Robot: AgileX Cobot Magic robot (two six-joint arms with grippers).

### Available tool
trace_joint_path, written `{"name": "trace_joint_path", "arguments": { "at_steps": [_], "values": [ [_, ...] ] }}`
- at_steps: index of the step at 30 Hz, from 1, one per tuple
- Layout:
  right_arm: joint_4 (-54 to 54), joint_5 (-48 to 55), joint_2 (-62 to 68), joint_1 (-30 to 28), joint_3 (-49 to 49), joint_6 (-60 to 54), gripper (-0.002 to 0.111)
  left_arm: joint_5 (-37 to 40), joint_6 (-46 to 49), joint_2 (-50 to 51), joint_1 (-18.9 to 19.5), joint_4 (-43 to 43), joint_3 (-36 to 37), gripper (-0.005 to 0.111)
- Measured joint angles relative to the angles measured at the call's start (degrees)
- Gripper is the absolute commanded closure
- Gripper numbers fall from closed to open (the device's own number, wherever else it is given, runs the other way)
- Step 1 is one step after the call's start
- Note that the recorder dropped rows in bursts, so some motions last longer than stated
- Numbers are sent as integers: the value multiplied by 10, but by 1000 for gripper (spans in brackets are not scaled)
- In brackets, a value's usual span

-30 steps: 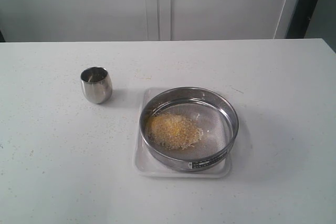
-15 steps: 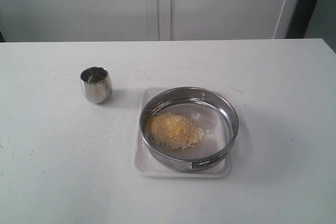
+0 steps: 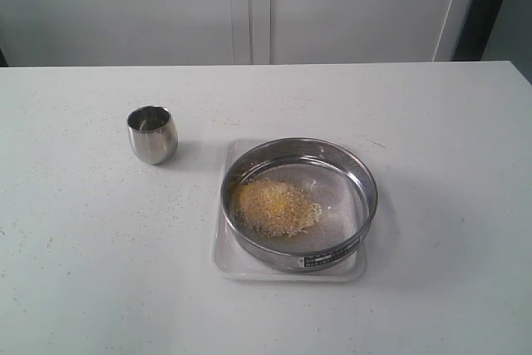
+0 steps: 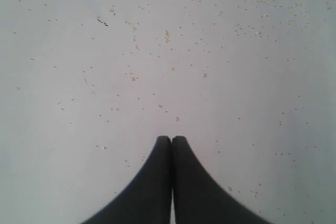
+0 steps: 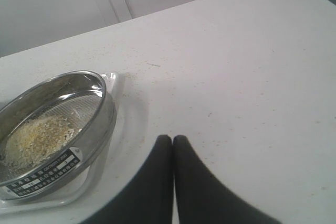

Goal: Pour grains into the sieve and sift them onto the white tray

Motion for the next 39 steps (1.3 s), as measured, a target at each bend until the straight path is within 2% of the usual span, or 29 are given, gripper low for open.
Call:
{"name": "trace_joint_path", "arguments": {
  "at_steps": [15,19,30,39],
  "values": [
    [-33,-8,0,0,0,-76,108,0,0,0,0,0,0,107],
    [-33,-50,0,0,0,-84,108,0,0,0,0,1,0,107],
    [-34,-245,0,0,0,-87,108,0,0,0,0,1,0,107],
    [-34,-283,0,0,0,-87,108,0,0,0,0,1,0,107]
  ]
}}
